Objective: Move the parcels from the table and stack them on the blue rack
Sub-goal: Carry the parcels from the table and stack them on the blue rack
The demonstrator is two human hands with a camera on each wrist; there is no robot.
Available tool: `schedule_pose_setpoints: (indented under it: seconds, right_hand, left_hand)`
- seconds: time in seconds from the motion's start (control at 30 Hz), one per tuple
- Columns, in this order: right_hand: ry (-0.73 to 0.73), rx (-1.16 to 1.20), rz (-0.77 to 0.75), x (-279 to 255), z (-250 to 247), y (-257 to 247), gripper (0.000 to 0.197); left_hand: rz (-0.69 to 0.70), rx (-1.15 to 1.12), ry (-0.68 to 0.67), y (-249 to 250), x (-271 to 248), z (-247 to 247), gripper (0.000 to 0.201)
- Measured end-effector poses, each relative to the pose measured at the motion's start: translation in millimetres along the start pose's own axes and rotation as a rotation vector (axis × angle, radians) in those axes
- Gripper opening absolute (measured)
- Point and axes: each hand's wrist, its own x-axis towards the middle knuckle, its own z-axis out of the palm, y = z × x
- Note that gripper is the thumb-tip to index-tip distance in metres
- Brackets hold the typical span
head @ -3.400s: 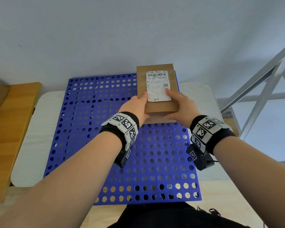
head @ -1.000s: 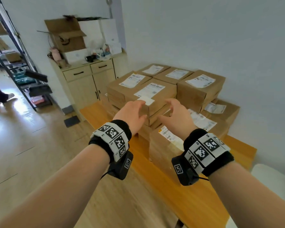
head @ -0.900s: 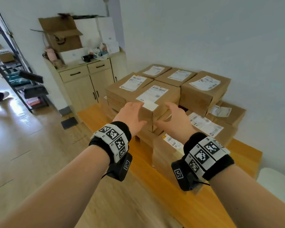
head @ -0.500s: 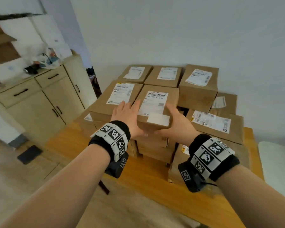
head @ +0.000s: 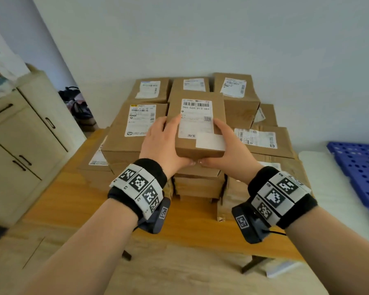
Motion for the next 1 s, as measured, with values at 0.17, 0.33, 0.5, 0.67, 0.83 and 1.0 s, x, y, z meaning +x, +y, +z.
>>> schedule_pose_setpoints:
  seconds: [0.17,0.33,0.5,0.67,0.83,1.0]
  right_hand:
    - [0.075,0.008,-0.038,-15.7,-30.6,-2.1,0.099]
    - [0.150,0.002,-0.057,-47.7,-83.7,18.4,0.099]
    - [0.232,-0.019,-0.050,-100.0,-163.2,55.2,0.099]
    - [0.272,-0.018,-0.011,-161.2,-255.2,99.5,0.095]
    - [0.317,-0.062,0.073,-206.2,-322.6,147.8,0.094]
    - [0.347,-0.045,0.175,-224.4,-371.1,196.1,0.091]
  left_hand:
    - [0.047,-0.095,0.035,31.9,-2.2,-2.3,0.107]
    - [0.088,-0.153,0.043,91.5,-11.5,18.7,0.104]
    - [0.158,-0.180,0.029,183.4,-25.4,55.0,0.104]
    - [0.202,-0.215,-0.010,290.0,-44.2,100.8,0.104]
    - [0.249,-0.227,-0.086,372.3,-54.1,144.8,0.102]
    - [0.271,-0.224,-0.186,427.2,-43.4,188.9,0.101]
